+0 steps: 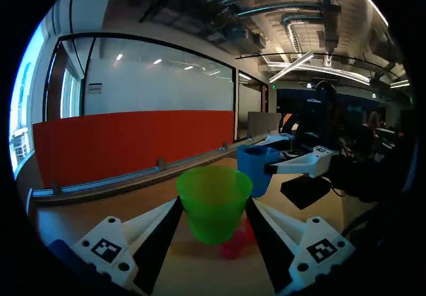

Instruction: Pour water

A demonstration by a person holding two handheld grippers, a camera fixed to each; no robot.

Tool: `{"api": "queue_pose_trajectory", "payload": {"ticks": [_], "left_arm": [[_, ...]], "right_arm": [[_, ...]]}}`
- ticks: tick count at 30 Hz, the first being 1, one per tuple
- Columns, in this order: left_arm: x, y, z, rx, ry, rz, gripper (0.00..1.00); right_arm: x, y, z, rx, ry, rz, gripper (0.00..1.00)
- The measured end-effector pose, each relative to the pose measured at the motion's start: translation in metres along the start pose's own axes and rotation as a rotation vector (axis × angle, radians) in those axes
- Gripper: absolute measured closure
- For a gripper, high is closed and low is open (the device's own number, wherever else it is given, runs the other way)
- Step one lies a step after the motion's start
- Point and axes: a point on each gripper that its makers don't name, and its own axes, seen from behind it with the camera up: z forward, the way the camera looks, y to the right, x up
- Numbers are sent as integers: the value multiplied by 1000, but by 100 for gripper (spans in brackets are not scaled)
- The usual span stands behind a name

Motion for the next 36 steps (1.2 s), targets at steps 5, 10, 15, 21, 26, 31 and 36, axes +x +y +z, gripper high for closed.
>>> {"api": "queue_pose_trajectory", "payload": {"ticks": [5,10,15,21,26,31,36], "left_arm": [[1,2,1,-4,0,4,16],[-1,3,2,-9,-10,14,16],[-3,5,2,-17,-12,22,16],[-8,7,4,-22,-12,21,16],[-13,7,4,-29,-10,11,16],[-21,9,4,-40,-15,2,16],[-31,12,3,-48,-21,8,16]], "right_arm": [[0,0,-1,-2,5,-9,9],[1,1,-1,-1,6,-17,9],[2,1,-1,0,5,-25,9],[4,4,-2,-2,4,-26,9],[7,6,-3,0,1,-38,9],[11,7,-3,4,-3,-65,9],[16,8,-2,8,-6,-105,9]]}}
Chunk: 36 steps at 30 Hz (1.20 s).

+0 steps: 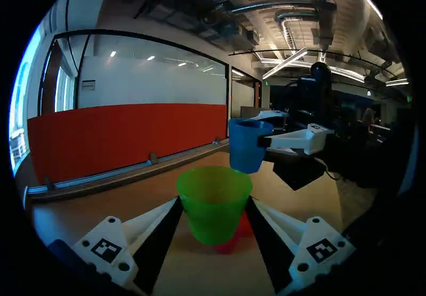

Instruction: Pour water

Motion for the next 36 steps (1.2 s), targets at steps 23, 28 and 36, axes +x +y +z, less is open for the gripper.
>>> {"api": "queue_pose_trajectory", "payload": {"ticks": [23,28,36], "left_arm": [[-30,30,5,-77,16,-9,16],[-30,33,7,-91,27,-14,16],[-30,40,9,-113,34,-13,16]], "right_arm": [[24,4,11,5,7,-224,9],[27,3,14,8,2,-273,9],[28,5,17,0,-10,-349,9]]}}
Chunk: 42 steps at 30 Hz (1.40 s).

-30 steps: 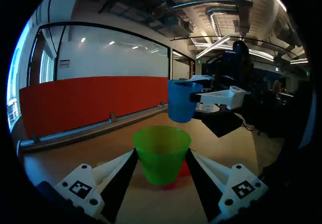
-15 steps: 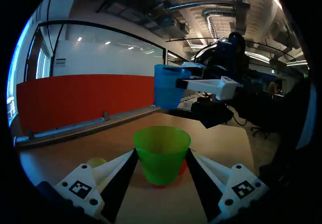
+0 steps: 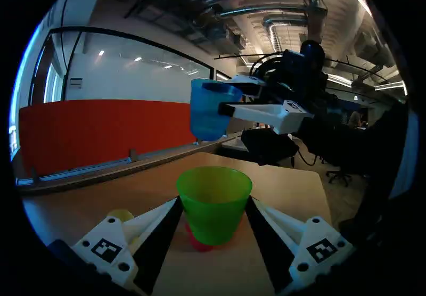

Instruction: Pour water

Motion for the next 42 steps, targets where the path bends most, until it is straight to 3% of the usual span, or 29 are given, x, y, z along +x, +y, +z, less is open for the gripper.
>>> {"api": "queue_pose_trajectory", "payload": {"ticks": [12,42], "left_arm": [[-1,7,5,-20,-1,6,17],[6,19,8,-50,5,26,16]], "right_arm": [[5,2,6,2,2,-54,9],[15,8,13,-27,-9,-315,9]]}}
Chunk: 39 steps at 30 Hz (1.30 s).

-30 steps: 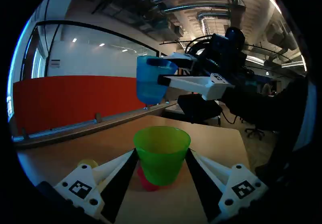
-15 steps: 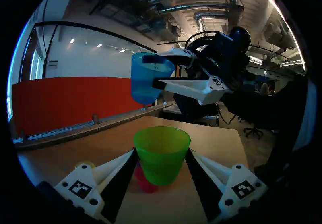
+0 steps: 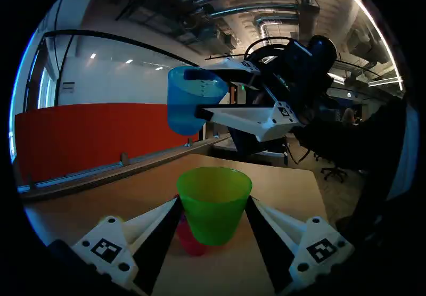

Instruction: Pour water

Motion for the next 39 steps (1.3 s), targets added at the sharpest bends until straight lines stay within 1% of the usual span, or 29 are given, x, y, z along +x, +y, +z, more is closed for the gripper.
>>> {"api": "queue_pose_trajectory", "payload": {"ticks": [11,17,23,39], "left_arm": [[6,4,1,-11,25,-7,16],[8,7,3,-19,40,-1,16],[11,9,4,-24,50,-5,16],[11,8,7,-26,46,-3,16]], "right_arm": [[3,1,1,-6,-12,-92,8],[4,2,0,-9,-18,-139,9],[3,5,0,-13,-25,-168,9],[5,12,-3,-21,-32,-253,8]]}}
